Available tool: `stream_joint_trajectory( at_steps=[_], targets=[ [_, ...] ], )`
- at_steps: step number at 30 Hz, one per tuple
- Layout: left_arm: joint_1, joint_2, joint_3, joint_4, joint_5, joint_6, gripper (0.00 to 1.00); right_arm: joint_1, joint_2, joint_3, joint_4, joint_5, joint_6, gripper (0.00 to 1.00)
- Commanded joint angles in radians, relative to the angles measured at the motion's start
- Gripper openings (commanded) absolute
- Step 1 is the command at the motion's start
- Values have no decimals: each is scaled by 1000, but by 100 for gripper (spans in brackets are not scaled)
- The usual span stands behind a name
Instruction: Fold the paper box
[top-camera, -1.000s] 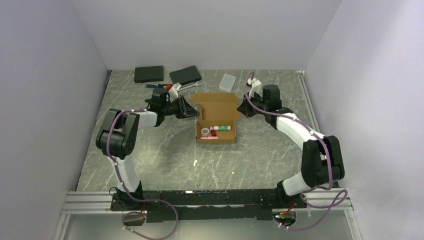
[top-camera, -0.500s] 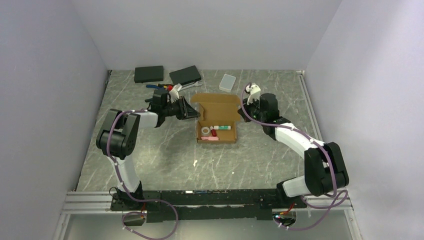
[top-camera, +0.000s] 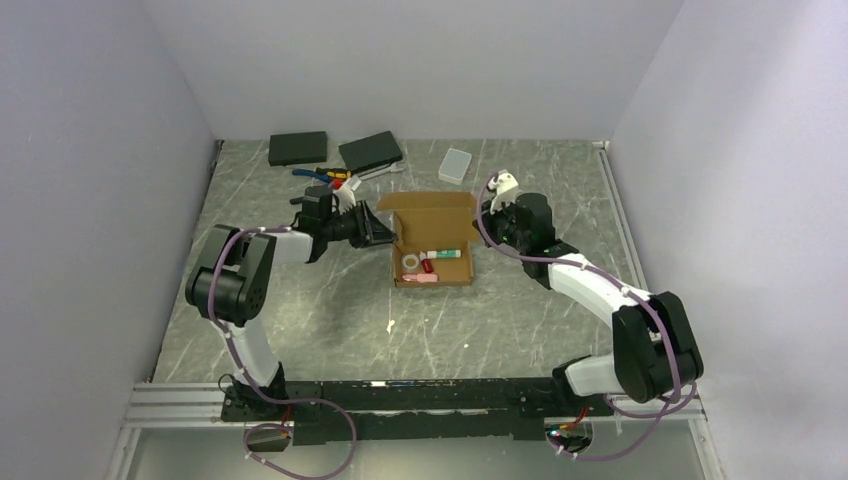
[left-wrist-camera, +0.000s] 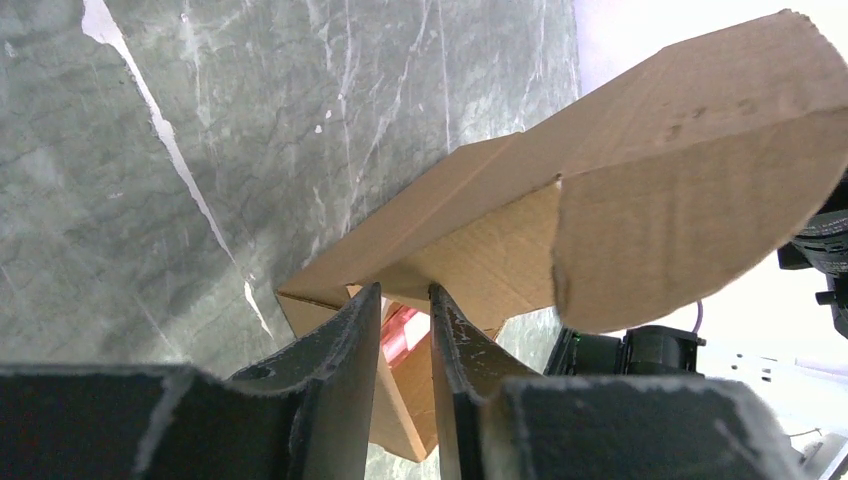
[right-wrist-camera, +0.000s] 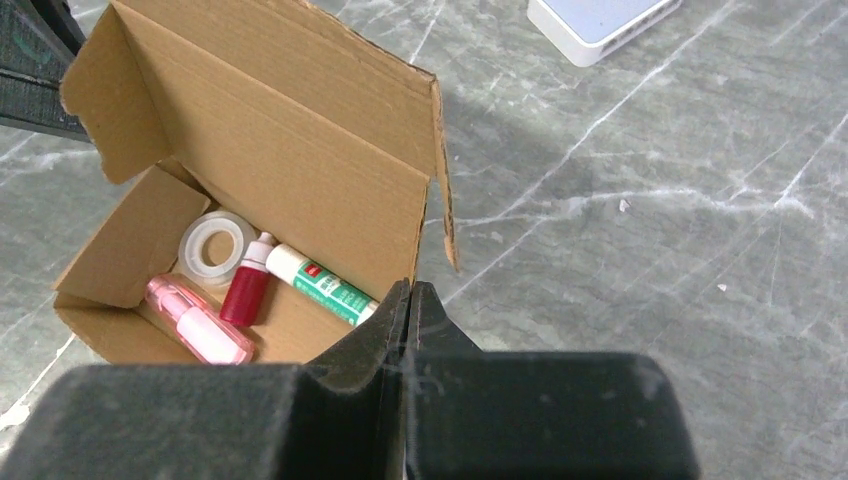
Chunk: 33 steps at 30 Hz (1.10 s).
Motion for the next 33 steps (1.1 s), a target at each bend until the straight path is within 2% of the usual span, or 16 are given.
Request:
stream_joint_trajectory(
  at_steps=[1,19,33],
  targets=[
    [-5,-71,-11,7,-18,38,30,28,-38,-6,51,27,-22,0],
    [-2,-139,-93,-2,-18,67,32,63,-51,-20,68,122,-39,0],
    [9,-107,-29,-25,-36,65,32,130,2,-27,242,187,-216,0]
  ],
)
